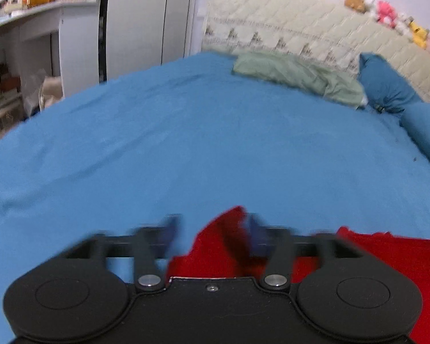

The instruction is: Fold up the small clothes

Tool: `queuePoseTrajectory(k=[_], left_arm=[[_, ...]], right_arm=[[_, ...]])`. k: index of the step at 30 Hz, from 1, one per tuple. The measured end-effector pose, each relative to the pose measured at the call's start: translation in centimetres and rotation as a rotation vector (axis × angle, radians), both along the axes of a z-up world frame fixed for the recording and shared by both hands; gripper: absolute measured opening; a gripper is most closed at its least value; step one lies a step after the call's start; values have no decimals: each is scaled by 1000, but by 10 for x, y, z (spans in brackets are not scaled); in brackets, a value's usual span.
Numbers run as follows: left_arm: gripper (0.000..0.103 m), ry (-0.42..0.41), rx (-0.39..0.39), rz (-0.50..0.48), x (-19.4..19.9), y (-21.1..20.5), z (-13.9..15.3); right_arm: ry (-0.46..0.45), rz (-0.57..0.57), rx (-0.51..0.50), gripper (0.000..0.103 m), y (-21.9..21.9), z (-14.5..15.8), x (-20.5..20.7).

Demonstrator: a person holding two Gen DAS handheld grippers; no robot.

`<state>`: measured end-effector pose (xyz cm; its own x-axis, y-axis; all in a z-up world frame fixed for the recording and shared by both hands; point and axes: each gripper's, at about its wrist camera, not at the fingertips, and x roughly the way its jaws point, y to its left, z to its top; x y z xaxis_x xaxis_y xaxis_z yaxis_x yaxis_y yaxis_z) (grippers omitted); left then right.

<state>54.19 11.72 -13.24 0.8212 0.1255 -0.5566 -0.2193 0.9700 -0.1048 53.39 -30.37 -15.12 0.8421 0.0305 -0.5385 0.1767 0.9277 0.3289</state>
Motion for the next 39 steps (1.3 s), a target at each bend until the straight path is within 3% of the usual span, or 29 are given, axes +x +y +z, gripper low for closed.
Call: queuePoseTrajectory(k=[1,3,5,6,9,13,15,21,25,30,34,39], left_arm=[[82,-26,15,-5,-7,2,5],[84,-58,41,-40,-30,2,16],[87,-44,44,-94,-55,-2,19],[95,-24,39,-140,-65,-6,15],[97,60,48,-235,-83,-18,-6],[96,154,96,-222,-94,-25,-34],[96,182,88,-217,-98,-30,-43],[96,207,107,-194,-99,-33,-39],[96,186,96,-205,-101,-39,-11],[101,173,98,-312,-114,-73,20],[102,179,123,-355,-114,-109,15],[102,229,126,-403,-102,-145,-15]], right_arm=[[-25,-5,-17,96,0,4,-7],[-100,10,-42,103,4,11,-32],[-95,75,-25,103,7,9,-50],[-87,101,-25,103,10,6,-58],[-33,195,-24,103,23,-13,-76],[105,267,68,103,32,-48,-82],[101,253,37,103,35,-54,-83],[138,268,-14,103,43,-45,-81],[88,336,-61,102,38,-6,-100],[83,361,-175,103,16,34,-119],[141,311,-196,102,-3,25,-127],[165,254,-152,96,-10,-19,-124]])
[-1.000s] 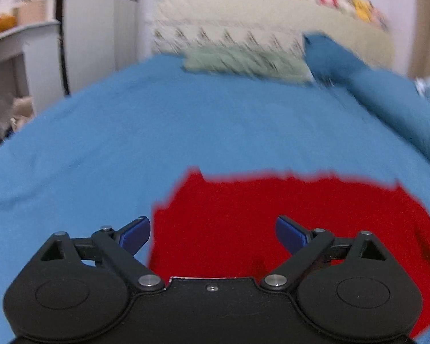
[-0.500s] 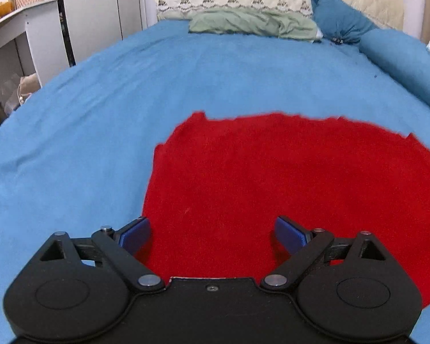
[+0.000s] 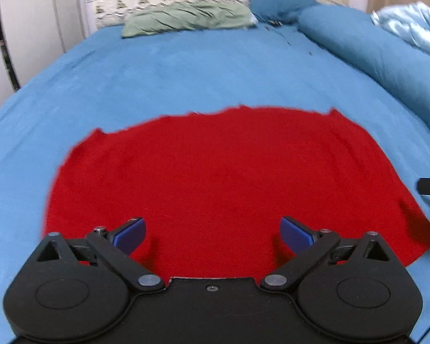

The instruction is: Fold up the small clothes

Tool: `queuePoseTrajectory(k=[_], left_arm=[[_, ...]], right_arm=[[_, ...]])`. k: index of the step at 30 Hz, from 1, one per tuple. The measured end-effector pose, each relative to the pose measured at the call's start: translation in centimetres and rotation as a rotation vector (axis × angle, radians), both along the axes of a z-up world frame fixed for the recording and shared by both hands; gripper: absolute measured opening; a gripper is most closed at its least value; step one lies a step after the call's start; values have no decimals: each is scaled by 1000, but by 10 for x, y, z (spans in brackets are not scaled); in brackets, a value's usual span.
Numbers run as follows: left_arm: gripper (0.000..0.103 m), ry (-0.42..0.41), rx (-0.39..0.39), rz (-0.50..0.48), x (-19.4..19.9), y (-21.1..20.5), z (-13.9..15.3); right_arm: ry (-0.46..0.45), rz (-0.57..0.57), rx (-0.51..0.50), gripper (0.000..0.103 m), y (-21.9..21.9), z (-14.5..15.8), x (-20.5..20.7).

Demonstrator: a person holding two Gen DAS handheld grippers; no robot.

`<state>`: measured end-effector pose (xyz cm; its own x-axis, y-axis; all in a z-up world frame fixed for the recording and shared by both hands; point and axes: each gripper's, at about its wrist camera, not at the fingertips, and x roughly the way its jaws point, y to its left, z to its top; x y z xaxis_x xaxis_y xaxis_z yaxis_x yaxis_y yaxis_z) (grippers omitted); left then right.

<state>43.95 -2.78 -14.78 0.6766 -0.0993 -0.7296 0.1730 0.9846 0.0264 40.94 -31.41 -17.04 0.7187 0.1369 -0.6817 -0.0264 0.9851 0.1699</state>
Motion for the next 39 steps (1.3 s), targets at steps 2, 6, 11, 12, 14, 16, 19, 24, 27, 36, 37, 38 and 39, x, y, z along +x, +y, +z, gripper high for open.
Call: queuePoseTrajectory(k=[2,6,11,12,14,16,19,24,27,36,37,38,39], left_arm=[[102,-12,27,-17,2,-14,-7],[101,-8,29,-36,12,-30,-22],[102,4,28,-32,22,-35,-34],[103,8,25,-27,22,-34,-35],[103,10,28,-30,21,-34,-37],[103,13,35,-34,22,-35,-38],[103,37,38,-31,27,-35,-38],[103,108,1,-46,37,-27,-31],[97,94,-46,-33,31,-5,-15],[99,-20,-72,53,-41,115,7],[99,-23,-84,71,-48,126,2],[99,-24,-99,95,-53,135,-4],[99,-23,-119,124,-58,143,-10]], right_arm=[[9,-15,-2,87,2,-14,3],[9,-36,34,83,3,-38,12],[-30,14,25,62,14,-47,10],[-34,29,24,52,17,-48,10],[-33,33,19,48,22,-48,10],[-24,21,39,36,23,-47,11],[17,-37,138,29,15,-43,16],[28,-107,284,27,13,-4,19],[-38,-32,283,27,44,48,24],[-54,407,73,27,277,83,57],[-35,442,40,27,305,67,60],[-8,474,0,27,331,51,63],[23,498,-46,27,357,28,65]])
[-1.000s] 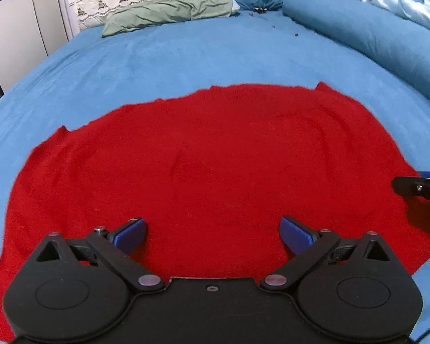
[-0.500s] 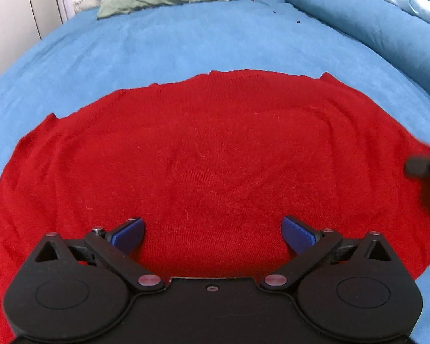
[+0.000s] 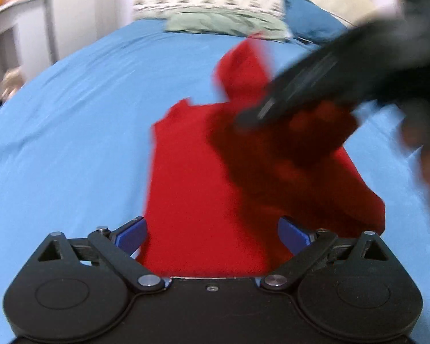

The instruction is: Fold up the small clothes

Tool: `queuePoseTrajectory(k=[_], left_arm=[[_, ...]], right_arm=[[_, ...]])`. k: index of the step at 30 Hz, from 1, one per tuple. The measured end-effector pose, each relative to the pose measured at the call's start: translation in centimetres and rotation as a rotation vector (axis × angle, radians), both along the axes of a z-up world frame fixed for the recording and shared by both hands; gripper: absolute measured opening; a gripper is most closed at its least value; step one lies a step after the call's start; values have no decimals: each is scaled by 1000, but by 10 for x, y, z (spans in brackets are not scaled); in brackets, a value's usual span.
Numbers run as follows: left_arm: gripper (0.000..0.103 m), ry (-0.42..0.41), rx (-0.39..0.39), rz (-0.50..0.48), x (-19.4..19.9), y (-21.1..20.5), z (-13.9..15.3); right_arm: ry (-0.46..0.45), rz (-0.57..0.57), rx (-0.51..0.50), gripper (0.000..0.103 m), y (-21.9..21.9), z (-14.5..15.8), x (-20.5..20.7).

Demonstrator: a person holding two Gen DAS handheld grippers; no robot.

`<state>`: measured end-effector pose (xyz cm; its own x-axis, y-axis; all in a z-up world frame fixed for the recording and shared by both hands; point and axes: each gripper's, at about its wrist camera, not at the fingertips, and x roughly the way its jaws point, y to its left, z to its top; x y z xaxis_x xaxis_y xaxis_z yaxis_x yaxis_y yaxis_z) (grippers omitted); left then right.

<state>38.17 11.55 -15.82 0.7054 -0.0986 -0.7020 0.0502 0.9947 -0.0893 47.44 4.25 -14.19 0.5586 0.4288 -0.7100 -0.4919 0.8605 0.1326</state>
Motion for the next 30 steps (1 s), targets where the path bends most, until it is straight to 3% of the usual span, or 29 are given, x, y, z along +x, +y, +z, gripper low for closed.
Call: queuePoseTrajectory(k=[2,5,6,8,10,12,14,17,21,25,30], left_arm=[[97,-7,-63,46,-9,13,-12],[97,16,-72,64,-9,19,-23],[97,4,-82,70,-9,21,-22],[97,-23,-113,66,-13,23,-19],[97,-42,-122,50,-16,24,-13],[97,-72,-121,32,-21,23,-5],[97,-105,-133,12,-27,22,5],[97,-162,-125,-13,-29,12,17],[96,-147,-86,-69,-15,-10,24],[93,-63,-175,-43,13,-15,10],[92,-18,-330,74,21,-14,11]], right_arm=[[34,6,-60,29,28,-29,1],[-10,19,-80,48,39,-40,-4],[-9,40,-63,61,36,-34,-4],[-68,81,-32,67,23,-11,-9],[-154,98,16,86,-2,23,-18],[-215,69,60,93,-37,49,-26],[-245,17,55,94,-73,56,-36],[-245,-57,-3,94,-117,40,-56],[-193,-144,-48,94,-156,-16,-85],[-162,-191,-9,93,-168,-57,-106],[-157,-210,29,93,-142,-81,-117]])
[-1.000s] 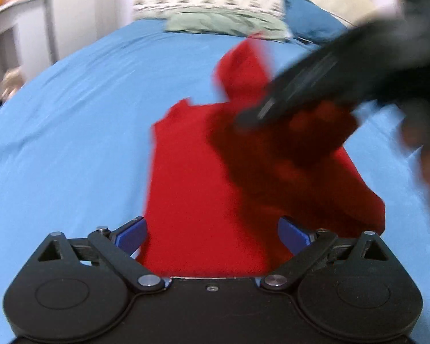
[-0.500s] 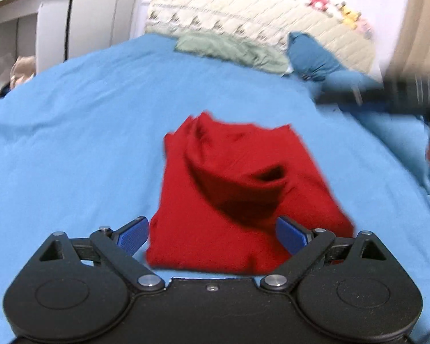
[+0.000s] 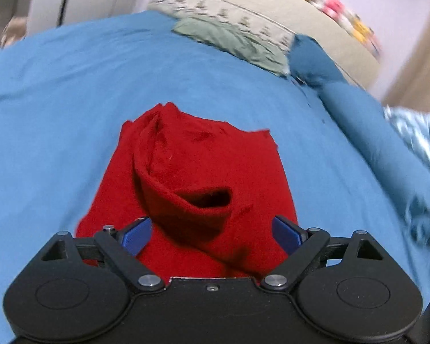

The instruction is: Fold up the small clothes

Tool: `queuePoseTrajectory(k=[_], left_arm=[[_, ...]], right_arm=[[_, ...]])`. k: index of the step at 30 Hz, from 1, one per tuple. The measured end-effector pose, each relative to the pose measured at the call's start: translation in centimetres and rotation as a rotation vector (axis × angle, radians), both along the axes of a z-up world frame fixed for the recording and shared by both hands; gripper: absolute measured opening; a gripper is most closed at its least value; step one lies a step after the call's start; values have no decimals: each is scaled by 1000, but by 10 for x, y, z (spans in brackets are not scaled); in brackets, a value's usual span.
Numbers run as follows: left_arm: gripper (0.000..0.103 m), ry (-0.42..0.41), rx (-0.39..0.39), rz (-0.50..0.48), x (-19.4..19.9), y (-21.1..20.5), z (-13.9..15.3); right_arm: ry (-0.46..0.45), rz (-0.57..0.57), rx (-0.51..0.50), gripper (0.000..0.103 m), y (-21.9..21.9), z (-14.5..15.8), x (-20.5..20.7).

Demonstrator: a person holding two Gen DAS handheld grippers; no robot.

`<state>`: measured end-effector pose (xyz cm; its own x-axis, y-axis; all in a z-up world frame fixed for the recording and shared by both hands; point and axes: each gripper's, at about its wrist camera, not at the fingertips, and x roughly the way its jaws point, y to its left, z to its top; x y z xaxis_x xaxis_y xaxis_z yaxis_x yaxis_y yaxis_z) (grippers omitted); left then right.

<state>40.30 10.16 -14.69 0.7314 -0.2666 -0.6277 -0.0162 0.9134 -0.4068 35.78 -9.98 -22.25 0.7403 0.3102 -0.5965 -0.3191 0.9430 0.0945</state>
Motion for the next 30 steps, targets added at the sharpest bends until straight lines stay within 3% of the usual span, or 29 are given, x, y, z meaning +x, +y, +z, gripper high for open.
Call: queuePoseTrajectory(k=[7,9,12,13,15,21,25,26,28,30], left_arm=[[90,63,-50,131,17,-4,-3],[81,70,-67,164,18,0,-7],[41,95,-99,187,20,10,-13],[36,100,-120,185,20,14,-14],[15,100,-139,173,17,22,-12],[9,42,-119,89,-10,56,6],[10,95,-36,55,-28,71,-30],[10,102,-60,46,-31,75,-43],[11,68,-100,43,-40,82,-49],[11,61,-60,27,-41,78,-44]], right_arm=[[-22,-81,17,93,19,-15,9],[-27,-94,29,92,19,-15,8],[-37,-98,16,92,20,-15,9],[-40,-98,11,91,20,-15,9],[-47,-95,-5,91,21,-16,8],[-95,-115,-84,88,15,-12,5],[-50,-117,-96,87,3,-21,8],[-54,-109,-99,87,1,-21,8],[-54,-91,-129,87,2,-19,7],[-55,-70,-155,87,-1,-18,6]])
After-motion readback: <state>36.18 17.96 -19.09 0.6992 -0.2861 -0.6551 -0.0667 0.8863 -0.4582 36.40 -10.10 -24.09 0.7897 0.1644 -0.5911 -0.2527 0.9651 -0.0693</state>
